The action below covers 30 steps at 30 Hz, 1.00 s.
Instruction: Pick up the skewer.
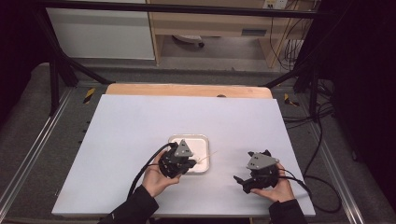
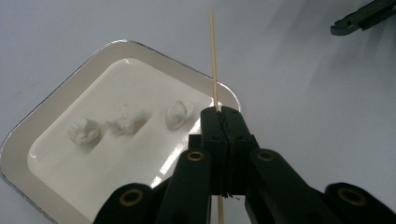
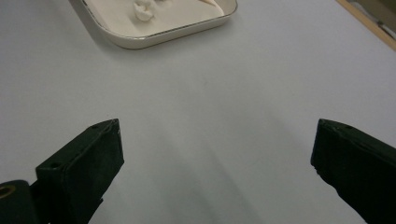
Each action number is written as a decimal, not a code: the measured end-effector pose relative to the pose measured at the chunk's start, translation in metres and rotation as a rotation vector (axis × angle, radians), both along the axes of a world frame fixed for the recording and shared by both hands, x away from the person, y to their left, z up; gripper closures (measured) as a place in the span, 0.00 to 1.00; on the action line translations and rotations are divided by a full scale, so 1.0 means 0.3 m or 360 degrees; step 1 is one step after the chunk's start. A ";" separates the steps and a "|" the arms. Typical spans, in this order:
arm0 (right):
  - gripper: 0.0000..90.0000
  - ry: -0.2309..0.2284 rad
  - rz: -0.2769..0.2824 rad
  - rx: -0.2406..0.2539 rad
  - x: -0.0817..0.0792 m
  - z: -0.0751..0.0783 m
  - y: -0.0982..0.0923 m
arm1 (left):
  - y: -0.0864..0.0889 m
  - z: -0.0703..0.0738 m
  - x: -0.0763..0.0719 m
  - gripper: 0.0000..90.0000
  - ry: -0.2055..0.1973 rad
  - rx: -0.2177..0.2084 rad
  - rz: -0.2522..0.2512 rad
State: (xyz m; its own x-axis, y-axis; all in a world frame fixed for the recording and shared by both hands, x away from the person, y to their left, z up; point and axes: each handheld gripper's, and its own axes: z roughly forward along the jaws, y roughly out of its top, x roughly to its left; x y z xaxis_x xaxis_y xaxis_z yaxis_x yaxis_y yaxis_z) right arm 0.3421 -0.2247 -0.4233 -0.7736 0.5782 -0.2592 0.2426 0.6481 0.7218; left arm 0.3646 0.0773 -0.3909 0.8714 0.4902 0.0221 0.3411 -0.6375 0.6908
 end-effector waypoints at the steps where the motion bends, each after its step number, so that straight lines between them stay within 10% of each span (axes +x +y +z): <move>1: 0.04 -0.0036 0.0036 -0.0048 -0.007 0.009 0.013 | -0.007 0.001 0.000 0.99 0.0002 0.0009 -0.0012; 30: 0.26 -0.0352 0.0437 -0.0533 -0.030 0.064 0.132 | -0.143 0.040 -0.022 0.99 0.0016 0.0134 -0.0196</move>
State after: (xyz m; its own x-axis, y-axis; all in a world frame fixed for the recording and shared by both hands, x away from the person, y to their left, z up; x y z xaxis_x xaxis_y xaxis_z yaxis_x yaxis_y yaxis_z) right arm 0.3331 -0.1851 -0.4040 -0.7913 0.2169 -0.5717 -0.1058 0.8723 0.4774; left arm 0.3579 0.0344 -0.3788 0.9252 0.3763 0.0497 0.2632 -0.7305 0.6302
